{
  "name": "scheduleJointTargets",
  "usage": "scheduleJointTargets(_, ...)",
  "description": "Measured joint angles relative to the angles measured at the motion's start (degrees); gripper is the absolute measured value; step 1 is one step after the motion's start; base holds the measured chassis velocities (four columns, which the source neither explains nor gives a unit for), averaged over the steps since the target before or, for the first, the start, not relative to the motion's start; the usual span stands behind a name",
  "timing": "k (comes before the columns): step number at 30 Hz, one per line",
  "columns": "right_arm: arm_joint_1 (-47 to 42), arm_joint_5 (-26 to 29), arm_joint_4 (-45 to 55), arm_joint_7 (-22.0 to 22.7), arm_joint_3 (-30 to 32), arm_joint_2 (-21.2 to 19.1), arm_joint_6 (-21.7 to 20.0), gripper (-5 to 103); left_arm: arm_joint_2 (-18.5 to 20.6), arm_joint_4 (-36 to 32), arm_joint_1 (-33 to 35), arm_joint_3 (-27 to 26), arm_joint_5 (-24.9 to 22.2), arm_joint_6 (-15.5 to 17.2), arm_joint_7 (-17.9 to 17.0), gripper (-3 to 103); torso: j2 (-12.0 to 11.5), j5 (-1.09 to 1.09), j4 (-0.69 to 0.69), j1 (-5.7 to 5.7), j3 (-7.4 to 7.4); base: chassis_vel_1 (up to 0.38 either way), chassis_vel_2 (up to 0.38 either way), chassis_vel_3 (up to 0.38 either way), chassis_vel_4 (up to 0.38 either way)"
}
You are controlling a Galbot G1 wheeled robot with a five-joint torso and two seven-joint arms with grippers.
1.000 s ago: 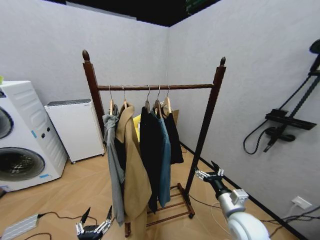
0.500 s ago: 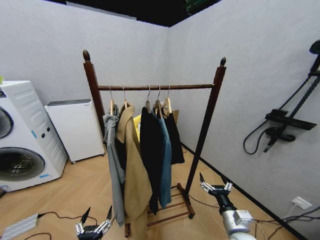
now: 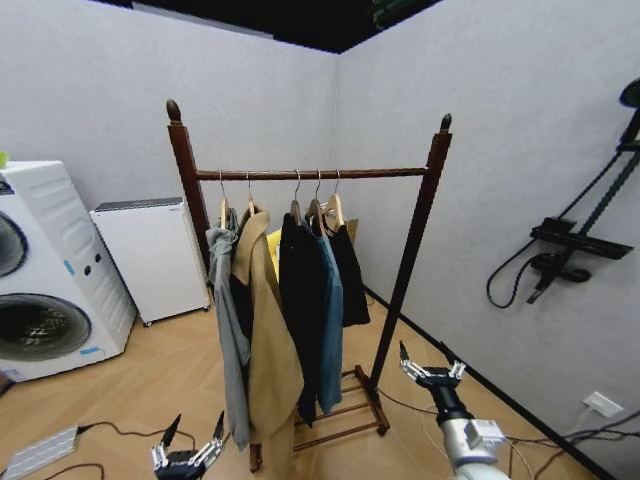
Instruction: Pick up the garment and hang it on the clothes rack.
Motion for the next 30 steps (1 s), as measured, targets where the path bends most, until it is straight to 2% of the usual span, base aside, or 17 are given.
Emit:
scheduleJointTargets(10, -0.14, -0.43, -0.2, 0.03, -0.19, 0.08, 1.13, 100, 0.0, 0.0, 0.0, 0.0, 0.0, 0.0, 0.0, 100, 0.01, 0.01, 0.01, -0.02, -0.01, 0.053, -0.059, -0.049, 0.058)
scheduleJointTargets(30, -0.25, -0.77, -1.09, -0.23, -1.23, 0.46, 2.47, 100, 0.0, 0.0, 0.0, 0.0, 0.0, 0.0, 0.0, 100, 0.01, 0.0, 0.0, -0.01, 0.0, -0.068, -0.052, -0.055, -0.063)
